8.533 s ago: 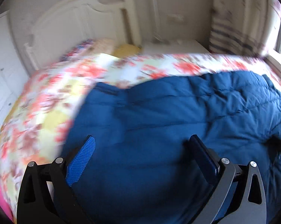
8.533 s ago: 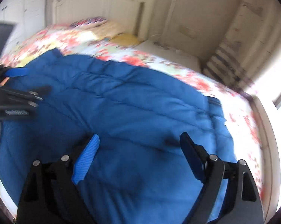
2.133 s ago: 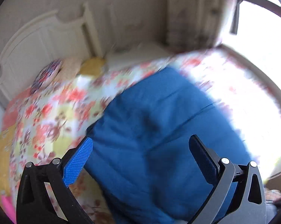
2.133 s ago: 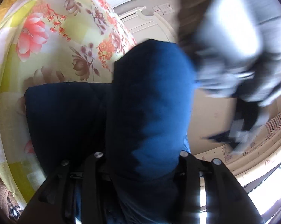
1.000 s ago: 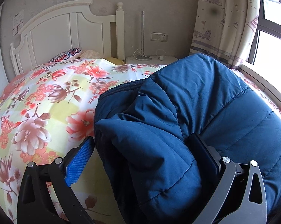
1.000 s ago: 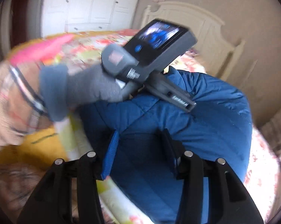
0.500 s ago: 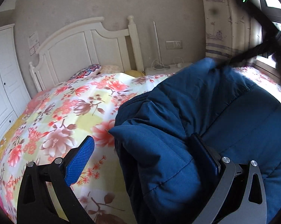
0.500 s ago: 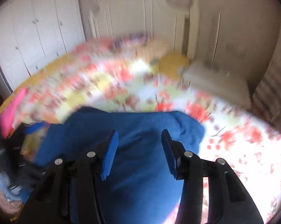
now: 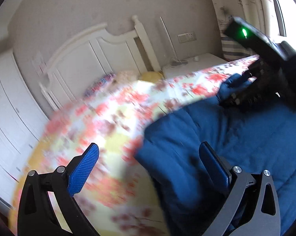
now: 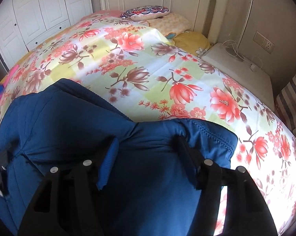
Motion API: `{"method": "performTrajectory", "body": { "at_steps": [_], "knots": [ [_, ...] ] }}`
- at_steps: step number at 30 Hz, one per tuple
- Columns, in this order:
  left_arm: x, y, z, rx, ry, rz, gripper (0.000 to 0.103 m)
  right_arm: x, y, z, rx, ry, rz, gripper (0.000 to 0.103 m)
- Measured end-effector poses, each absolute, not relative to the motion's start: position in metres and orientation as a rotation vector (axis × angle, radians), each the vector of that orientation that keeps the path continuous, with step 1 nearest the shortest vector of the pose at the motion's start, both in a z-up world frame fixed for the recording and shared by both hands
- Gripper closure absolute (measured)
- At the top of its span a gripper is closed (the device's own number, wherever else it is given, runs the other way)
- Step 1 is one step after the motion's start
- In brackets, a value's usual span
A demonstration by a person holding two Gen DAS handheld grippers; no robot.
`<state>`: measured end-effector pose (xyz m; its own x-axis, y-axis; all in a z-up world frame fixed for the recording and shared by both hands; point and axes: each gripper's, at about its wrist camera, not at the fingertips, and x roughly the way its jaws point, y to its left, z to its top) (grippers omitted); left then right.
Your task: Fold large clothes
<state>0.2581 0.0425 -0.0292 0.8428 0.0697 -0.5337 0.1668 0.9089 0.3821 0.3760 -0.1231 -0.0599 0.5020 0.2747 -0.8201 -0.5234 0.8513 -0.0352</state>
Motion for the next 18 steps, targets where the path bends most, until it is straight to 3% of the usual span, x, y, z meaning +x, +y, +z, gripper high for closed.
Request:
{"method": "performTrajectory", "body": {
  "at_steps": [6, 9, 11, 16, 18],
  "knots": [
    [0.303, 0.035, 0.009, 0.343, 0.630, -0.146, 0.004, 0.374, -0.126, -0.059, -0.277, 0.909, 0.499, 0.041],
    [0.340, 0.014, -0.048, 0.491, 0.791, -0.041, 0.004, 0.375, -0.132, -0.056, -0.245, 0.906, 0.524, 0.040],
    [0.353, 0.023, -0.081, 0.410, 0.874, -0.079, 0.004, 0.377, -0.143, -0.046, -0.203, 0.917, 0.556, 0.039],
    [0.350, 0.046, -0.088, 0.273, 0.873, -0.093, 0.004, 0.383, -0.187, -0.002, -0.120, 0.787, 0.504, 0.045],
    [0.348, 0.045, -0.089, 0.265, 0.860, -0.089, 0.004, 0.388, -0.196, 0.000, -0.071, 0.769, 0.492, 0.060]
  ]
}}
